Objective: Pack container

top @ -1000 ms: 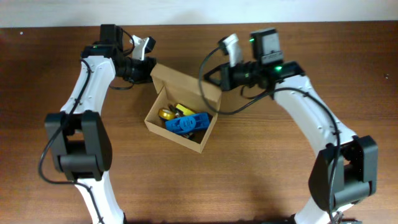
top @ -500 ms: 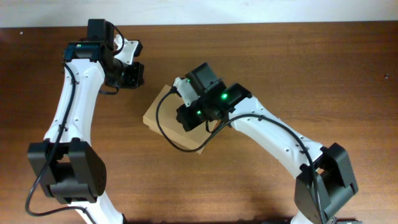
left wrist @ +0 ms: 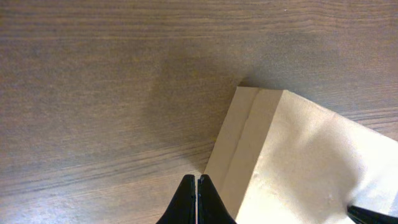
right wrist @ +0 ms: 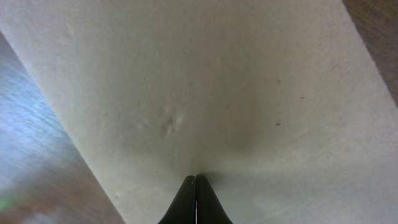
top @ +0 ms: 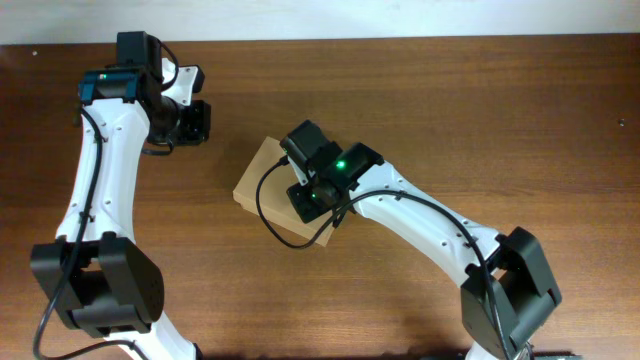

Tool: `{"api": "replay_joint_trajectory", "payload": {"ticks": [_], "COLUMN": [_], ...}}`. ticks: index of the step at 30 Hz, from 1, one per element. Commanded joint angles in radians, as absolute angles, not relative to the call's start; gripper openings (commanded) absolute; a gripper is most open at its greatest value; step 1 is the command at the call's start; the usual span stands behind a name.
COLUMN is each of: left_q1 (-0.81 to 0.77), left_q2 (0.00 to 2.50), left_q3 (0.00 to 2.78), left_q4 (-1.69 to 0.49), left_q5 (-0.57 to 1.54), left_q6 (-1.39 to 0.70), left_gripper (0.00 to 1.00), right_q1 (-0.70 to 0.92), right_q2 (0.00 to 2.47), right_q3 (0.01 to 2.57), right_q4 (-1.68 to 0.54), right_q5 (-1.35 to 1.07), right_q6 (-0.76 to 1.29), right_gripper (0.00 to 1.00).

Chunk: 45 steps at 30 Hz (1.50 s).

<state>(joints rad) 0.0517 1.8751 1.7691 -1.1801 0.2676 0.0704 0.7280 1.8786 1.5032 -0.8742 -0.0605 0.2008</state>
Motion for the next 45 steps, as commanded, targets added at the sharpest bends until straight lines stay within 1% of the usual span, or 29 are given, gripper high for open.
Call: {"api": "replay_joint_trajectory", "payload": {"ticks": [1, 5, 9, 10, 11, 12, 13, 14, 18, 21, 23, 25, 29, 34, 39, 43, 45], "left_q1": [0.054, 0.054, 0.053, 0.053, 0.053, 0.053, 0.053, 0.053, 0.053, 0.054, 0.059, 0.075, 0.080, 0.080, 0.080, 0.080, 0.080], "left_q2": [1.849, 1.843, 1.798, 1.786, 1.775, 1.752, 1.739, 1.715, 1.658, 1.625, 1.595, 1.507, 1.369, 1.196, 0.966, 0.790, 0.666], "left_q3": [1.784, 1.785, 1.785, 1.785, 1.785, 1.785, 1.785, 1.785, 1.785, 1.785, 1.785, 1.785, 1.784, 1.747, 1.625, 1.515, 1.417], "left_q4": [-1.194, -1.198, -1.198, -1.198, -1.199, -1.206, -1.209, -1.215, -1.227, -1.253, -1.259, -1.267, -1.297, -1.344, -1.353, -1.335, -1.295], "left_q5": [0.258, 0.258, 0.258, 0.258, 0.258, 0.258, 0.258, 0.258, 0.262, 0.322, 0.373, 0.408, 0.404, 0.393, 0.393, 0.396, 0.402], "left_q6": [0.052, 0.052, 0.052, 0.052, 0.052, 0.052, 0.052, 0.052, 0.052, 0.038, 0.039, 0.080, 0.130, 0.133, 0.132, 0.121, 0.105], "left_gripper": [0.02, 0.02, 0.03, 0.07, 0.14, 0.43, 0.69, 1.00, 1.00, 1.00, 1.00, 1.00, 0.99, 1.00, 1.00, 0.99, 0.99], "right_q1": [0.726, 0.727, 0.726, 0.726, 0.726, 0.726, 0.726, 0.726, 0.724, 0.724, 0.721, 0.708, 0.705, 0.705, 0.705, 0.705, 0.705], "right_q2": [1.962, 1.952, 1.883, 1.874, 1.866, 1.858, 1.856, 1.855, 1.853, 1.826, 1.785, 1.712, 1.595, 1.441, 1.237, 1.036, 0.838], "right_q3": [1.486, 1.502, 1.574, 1.591, 1.611, 1.638, 1.662, 1.696, 1.817, 1.843, 1.843, 1.842, 1.842, 1.835, 1.747, 1.591, 1.433], "right_q4": [-0.901, -0.897, -0.896, -0.908, -0.926, -0.950, -0.971, -1.002, -1.107, -1.112, -1.145, -1.215, -1.267, -1.339, -1.359, -1.343, -1.297], "right_q5": [0.065, 0.037, 0.004, 0.004, 0.003, -0.006, -0.007, -0.007, -0.007, 0.003, 0.020, 0.019, 0.020, 0.020, 0.039, 0.042, 0.042], "right_q6": [0.157, 0.157, 0.130, 0.130, 0.131, 0.131, 0.131, 0.131, 0.126, 0.066, 0.034, -0.009, -0.033, -0.074, -0.110, -0.116, -0.115], "right_gripper": [0.04, 0.04, 0.05, 0.14, 0.50, 0.99, 0.99, 0.99, 0.99, 0.99, 0.99, 0.99, 0.99, 0.99, 0.99, 0.99, 0.99]}}
